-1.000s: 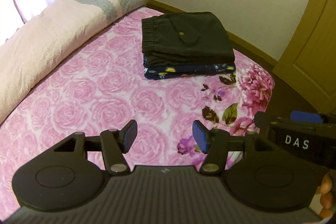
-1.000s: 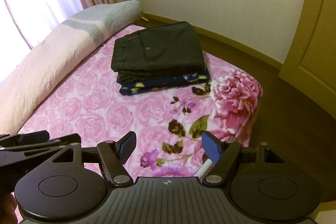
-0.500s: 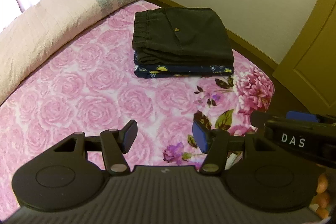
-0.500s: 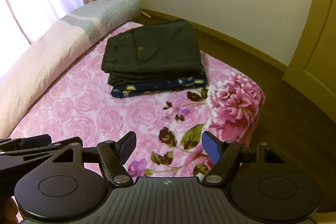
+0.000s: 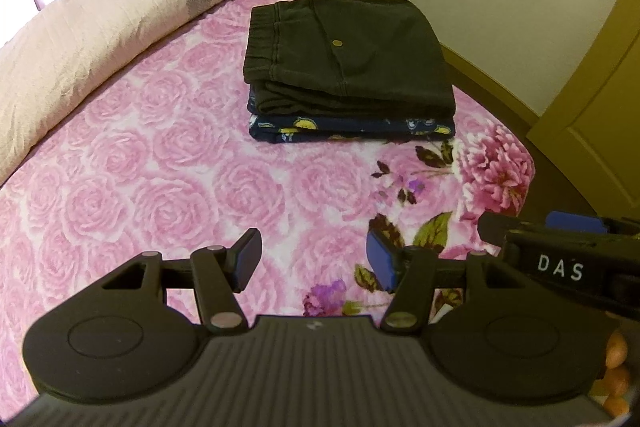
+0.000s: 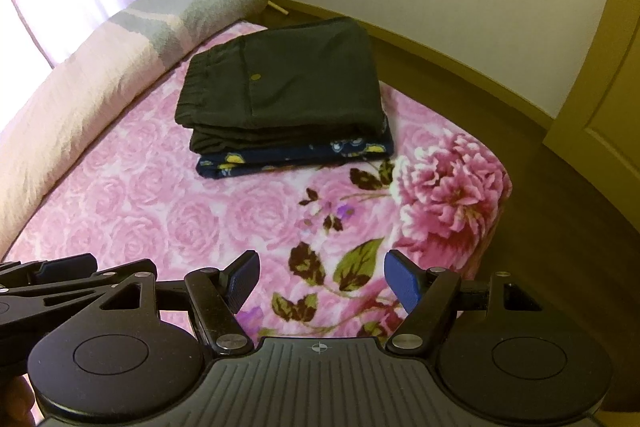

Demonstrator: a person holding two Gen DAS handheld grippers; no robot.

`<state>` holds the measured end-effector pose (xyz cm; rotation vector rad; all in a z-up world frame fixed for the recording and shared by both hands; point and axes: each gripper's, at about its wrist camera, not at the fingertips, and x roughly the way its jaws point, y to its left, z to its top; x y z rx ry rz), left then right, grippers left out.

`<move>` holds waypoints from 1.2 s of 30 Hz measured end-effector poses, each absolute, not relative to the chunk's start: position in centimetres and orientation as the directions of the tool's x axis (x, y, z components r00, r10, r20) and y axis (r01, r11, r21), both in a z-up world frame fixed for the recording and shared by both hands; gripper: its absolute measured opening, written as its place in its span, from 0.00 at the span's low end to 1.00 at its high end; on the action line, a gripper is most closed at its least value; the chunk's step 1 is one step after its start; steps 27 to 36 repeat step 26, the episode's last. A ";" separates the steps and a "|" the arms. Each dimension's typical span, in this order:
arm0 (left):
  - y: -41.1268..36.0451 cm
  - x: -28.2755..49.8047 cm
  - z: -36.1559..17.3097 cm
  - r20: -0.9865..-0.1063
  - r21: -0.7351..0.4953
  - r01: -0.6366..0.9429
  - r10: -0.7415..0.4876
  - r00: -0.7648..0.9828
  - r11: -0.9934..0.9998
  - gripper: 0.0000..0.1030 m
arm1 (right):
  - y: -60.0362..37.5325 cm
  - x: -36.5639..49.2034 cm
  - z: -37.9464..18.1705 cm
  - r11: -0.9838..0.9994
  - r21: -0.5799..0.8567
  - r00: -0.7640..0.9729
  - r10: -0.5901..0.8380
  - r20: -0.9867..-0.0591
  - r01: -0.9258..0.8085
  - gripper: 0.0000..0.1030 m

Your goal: Fold clothes

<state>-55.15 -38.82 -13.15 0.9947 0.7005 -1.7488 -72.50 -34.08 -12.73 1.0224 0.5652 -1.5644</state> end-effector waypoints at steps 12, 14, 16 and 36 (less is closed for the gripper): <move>-41.6 -56.2 -13.8 -0.865 0.011 0.933 -0.471 -0.171 -0.359 0.53 | -37.4 -73.6 -13.5 -0.256 0.175 0.013 -0.531 -0.847 0.951 0.70; -42.1 -56.2 -13.9 -0.865 0.012 0.934 -0.473 -0.170 -0.358 0.53 | -37.9 -73.6 -13.6 -0.250 0.176 0.017 -0.530 -0.848 0.952 0.70; -42.4 -56.3 -14.0 -0.865 0.013 0.935 -0.473 -0.168 -0.355 0.53 | -38.3 -73.6 -13.7 -0.247 0.176 0.019 -0.530 -0.848 0.953 0.70; -43.2 -56.6 -13.2 -0.838 0.035 0.941 -0.523 -0.157 -0.338 0.53 | -39.8 -74.0 -13.6 -0.235 0.177 0.026 -0.533 -0.846 0.956 0.70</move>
